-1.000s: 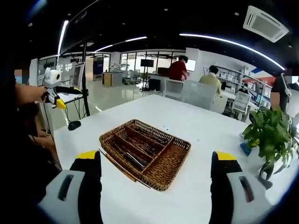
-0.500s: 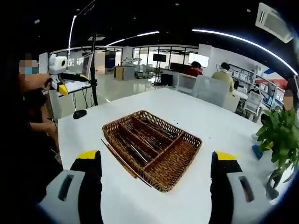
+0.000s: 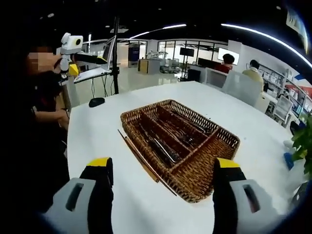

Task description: Arrange the knives, forks, and spoons in their matching storage slots by inserting each utensil handle-first until every utensil is classified and aligned in the correct compartment

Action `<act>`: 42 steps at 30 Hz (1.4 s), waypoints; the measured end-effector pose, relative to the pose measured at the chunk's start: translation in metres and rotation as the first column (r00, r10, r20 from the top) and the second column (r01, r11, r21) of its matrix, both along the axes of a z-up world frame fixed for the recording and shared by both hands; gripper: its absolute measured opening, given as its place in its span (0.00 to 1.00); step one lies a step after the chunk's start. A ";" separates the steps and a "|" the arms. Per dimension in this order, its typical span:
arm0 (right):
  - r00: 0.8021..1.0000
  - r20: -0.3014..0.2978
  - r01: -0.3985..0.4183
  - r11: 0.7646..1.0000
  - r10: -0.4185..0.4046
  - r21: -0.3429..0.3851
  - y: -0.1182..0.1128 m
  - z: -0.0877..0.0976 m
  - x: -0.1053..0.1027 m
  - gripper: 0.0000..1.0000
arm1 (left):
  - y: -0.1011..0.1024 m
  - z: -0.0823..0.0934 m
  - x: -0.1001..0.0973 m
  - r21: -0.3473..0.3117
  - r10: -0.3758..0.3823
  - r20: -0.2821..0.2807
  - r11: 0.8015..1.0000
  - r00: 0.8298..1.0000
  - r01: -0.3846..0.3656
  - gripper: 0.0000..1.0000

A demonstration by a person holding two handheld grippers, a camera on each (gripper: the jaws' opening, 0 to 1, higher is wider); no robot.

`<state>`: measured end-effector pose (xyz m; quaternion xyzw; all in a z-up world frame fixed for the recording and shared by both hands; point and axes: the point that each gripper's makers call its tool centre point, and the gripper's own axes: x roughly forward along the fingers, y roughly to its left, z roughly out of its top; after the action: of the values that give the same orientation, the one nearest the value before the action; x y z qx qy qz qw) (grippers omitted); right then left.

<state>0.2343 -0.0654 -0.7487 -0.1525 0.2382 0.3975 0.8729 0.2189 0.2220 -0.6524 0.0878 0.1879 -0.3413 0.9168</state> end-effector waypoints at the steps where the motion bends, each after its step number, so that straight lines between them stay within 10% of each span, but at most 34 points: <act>1: 1.000 -0.005 -0.005 1.000 0.005 -0.004 0.002 -0.004 -0.001 0.79 | 0.001 0.001 0.000 0.002 0.001 0.001 1.000 1.000 -0.001 1.00; 42: 0.982 -0.174 -0.082 0.994 0.068 -0.078 0.030 -0.105 -0.012 0.37 | 0.023 0.001 -0.017 0.022 0.033 -0.014 0.999 0.999 -0.033 1.00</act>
<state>0.2227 -0.0354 -0.8542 -0.1635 0.3229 0.4313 0.8264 0.2017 0.2453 -0.6516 0.0921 0.1994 -0.3247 0.9200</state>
